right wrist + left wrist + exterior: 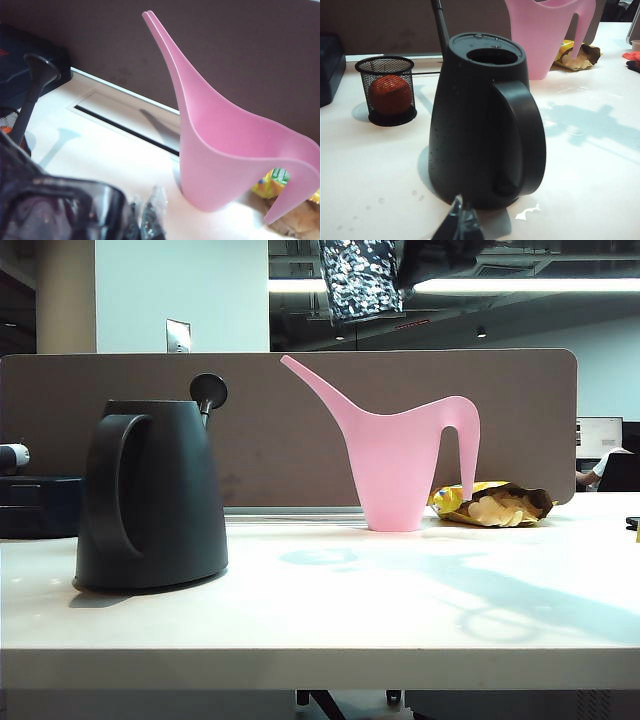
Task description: Pour the water from the cup into the kettle.
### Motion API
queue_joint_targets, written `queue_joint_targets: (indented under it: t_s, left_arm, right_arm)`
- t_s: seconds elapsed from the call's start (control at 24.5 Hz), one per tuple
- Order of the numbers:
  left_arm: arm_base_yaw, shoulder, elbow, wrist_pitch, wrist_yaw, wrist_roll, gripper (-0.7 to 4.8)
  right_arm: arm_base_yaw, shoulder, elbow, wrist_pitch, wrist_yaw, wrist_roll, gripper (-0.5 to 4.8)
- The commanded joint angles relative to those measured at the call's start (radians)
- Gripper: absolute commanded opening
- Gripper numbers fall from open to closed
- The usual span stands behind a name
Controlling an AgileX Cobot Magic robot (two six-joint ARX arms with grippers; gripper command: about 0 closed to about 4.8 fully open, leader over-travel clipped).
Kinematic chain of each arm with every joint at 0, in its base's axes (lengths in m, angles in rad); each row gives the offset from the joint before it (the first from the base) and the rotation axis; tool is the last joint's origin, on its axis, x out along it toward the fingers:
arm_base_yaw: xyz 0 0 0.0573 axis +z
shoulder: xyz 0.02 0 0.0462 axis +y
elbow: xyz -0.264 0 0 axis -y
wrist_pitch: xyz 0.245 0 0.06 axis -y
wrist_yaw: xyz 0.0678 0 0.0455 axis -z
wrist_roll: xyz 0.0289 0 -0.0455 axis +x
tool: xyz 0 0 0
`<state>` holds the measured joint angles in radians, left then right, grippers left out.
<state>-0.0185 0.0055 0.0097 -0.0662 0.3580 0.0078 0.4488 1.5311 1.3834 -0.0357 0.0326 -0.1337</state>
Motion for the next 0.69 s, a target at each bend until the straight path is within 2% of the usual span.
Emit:
queue_joint_targets:
  t_s: [0.04,0.37,0.53,0.69]
  left_arm:
    - [-0.001,0.001,0.002,0.011,0.005,0.003,-0.05]
    - [-0.001,0.001,0.002,0.01,0.006,0.003,-0.05]
    - [-0.001,0.001,0.003,0.008,0.006,0.003,-0.05]
    - [-0.001,0.001,0.002,0.008,0.005,0.003,-0.05]
  right_arm:
    - [0.034,0.022,0.051,0.007,0.036,-0.004,-0.05]
    - [0.13,0.141,0.203,-0.082,0.157,-0.14,-0.05]
    - [0.198,0.263,0.343,-0.121,0.22,-0.227,-0.05]
    - [0.229,0.315,0.396,-0.129,0.223,-0.27,-0.05]
